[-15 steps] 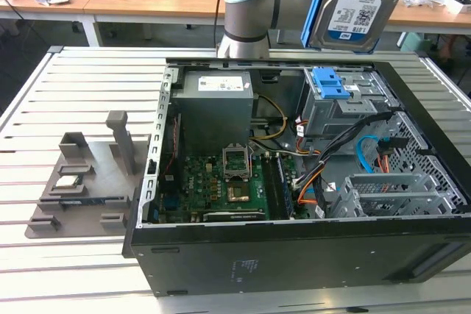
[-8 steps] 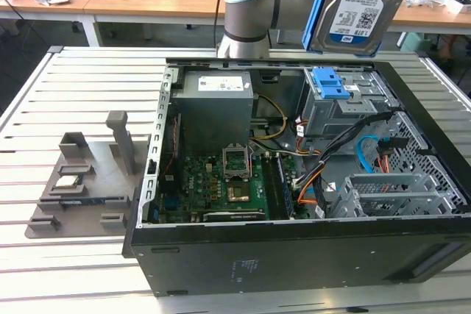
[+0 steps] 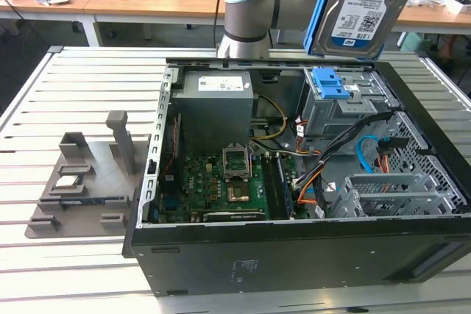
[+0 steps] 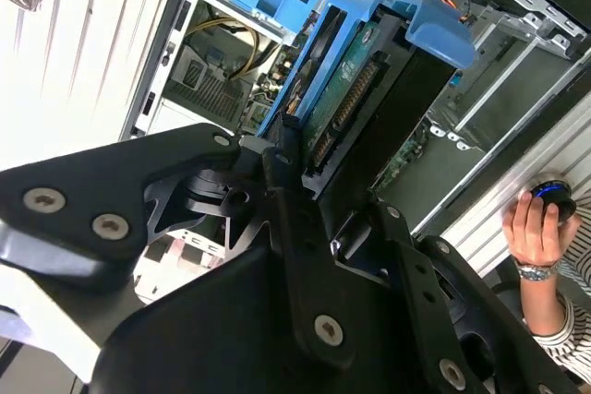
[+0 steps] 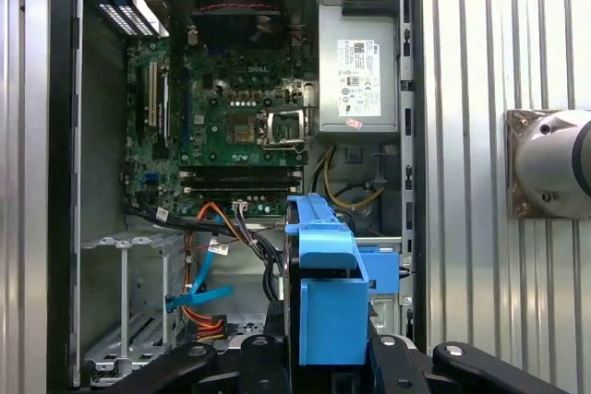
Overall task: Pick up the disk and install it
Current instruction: 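Pick up the disk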
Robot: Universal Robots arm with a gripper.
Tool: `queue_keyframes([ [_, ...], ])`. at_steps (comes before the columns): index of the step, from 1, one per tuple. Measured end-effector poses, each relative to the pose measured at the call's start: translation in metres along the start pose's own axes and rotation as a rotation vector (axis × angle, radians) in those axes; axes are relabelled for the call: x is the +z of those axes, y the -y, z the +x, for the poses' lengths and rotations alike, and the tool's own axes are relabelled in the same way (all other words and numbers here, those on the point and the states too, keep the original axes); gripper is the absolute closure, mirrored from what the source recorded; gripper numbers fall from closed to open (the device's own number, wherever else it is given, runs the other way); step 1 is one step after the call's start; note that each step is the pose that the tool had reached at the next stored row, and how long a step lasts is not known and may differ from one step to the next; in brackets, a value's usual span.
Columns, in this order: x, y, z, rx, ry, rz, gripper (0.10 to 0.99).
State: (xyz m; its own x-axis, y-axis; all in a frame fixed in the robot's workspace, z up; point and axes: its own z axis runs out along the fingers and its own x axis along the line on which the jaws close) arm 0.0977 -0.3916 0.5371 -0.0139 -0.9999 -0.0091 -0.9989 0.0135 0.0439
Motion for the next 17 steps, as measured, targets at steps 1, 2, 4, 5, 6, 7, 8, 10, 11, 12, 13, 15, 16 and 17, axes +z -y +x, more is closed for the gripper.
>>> queue_keyframes([
  [1, 0.0001, 0.0000, 0.0009, 0.000, 0.0000, 0.000, 0.722],
  [2, 0.0001, 0.0000, 0.0019, 0.000, 0.0000, 0.000, 0.722],
  [4, 0.0002, 0.0001, 0.0044, 0.000, -0.0001, 0.000, 0.722],
  [5, 0.0002, 0.0001, 0.0063, 0.000, -0.0001, 0.000, 0.722],
  [6, 0.0003, 0.0001, 0.0072, 0.000, -0.0001, 0.000, 0.722],
  [7, 0.0003, 0.0001, 0.0084, 0.000, -0.0001, 0.000, 0.722],
  [8, 0.0003, 0.0001, 0.0098, 0.000, -0.0003, 0.000, 0.722],
  [10, 0.0005, 0.0002, 0.0118, 0.000, -0.0002, 0.000, 0.722],
  [11, 0.0006, 0.0002, 0.0133, 0.000, -0.0003, 0.000, 0.722],
  [12, 0.0007, 0.0002, 0.0152, 0.000, -0.0003, 0.000, 0.722],
  [13, 0.0008, 0.0003, 0.0169, 0.000, -0.0003, 0.000, 0.722],
  [15, 0.0010, 0.0003, 0.0201, 0.000, -0.0003, 0.000, 0.722],
  [16, 0.0010, 0.0003, 0.0212, 0.000, -0.0004, 0.000, 0.722],
  [17, 0.0011, 0.0003, 0.0220, 0.000, -0.0003, 0.000, 0.722],
])
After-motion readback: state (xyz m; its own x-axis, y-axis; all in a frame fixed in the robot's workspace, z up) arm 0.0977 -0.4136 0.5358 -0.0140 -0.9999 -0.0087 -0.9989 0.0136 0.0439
